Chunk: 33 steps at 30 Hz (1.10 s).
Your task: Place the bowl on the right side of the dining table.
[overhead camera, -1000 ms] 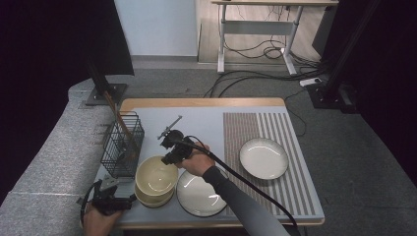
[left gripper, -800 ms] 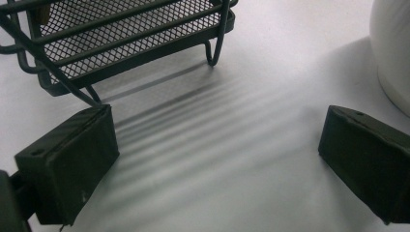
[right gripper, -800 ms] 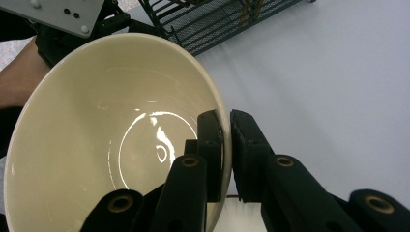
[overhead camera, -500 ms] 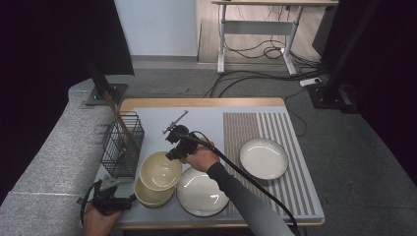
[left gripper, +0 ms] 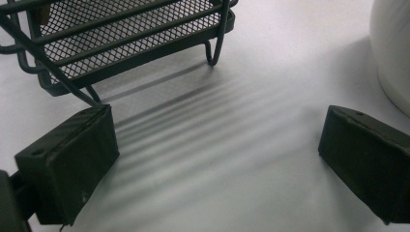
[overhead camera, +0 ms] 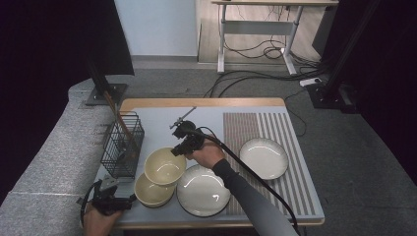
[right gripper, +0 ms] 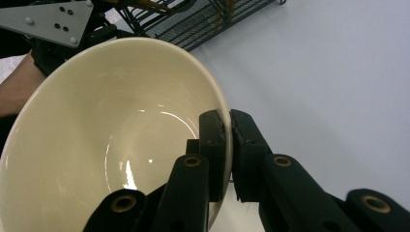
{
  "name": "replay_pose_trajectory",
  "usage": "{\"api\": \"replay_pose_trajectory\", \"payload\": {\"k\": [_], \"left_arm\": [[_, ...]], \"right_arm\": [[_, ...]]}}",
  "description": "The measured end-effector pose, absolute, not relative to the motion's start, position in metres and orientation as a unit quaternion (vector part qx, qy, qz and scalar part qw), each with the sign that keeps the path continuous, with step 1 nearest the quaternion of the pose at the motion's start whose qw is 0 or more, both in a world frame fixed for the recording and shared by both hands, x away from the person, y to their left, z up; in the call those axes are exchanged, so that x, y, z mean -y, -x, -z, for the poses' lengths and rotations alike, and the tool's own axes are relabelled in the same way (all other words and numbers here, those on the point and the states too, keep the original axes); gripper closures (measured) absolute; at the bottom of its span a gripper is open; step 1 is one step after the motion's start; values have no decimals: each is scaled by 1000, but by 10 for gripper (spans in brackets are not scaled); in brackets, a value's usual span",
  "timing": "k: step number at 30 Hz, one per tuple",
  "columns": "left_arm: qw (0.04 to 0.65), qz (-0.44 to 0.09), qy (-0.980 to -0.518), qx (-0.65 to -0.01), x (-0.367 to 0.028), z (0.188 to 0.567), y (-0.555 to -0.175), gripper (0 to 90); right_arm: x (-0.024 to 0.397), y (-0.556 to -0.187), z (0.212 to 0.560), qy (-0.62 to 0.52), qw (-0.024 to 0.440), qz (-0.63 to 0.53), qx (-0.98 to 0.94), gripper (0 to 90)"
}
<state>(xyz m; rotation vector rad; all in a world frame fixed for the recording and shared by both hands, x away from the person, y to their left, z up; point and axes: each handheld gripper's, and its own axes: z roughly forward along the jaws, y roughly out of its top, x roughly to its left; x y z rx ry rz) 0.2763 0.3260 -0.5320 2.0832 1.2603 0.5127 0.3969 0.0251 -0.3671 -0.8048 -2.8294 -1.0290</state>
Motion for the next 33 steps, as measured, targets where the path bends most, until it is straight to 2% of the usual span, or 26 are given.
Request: {"api": "replay_pose_trajectory", "payload": {"k": [18,33], "left_arm": [[321,-196,-793,-480,-326,532,-276,1],[321,-195,-793,-480,-326,532,-277,2]], "right_arm": [[18,-405,375,299,21,336,893,853],[58,-409,374,328,8,348,878,854]]}}
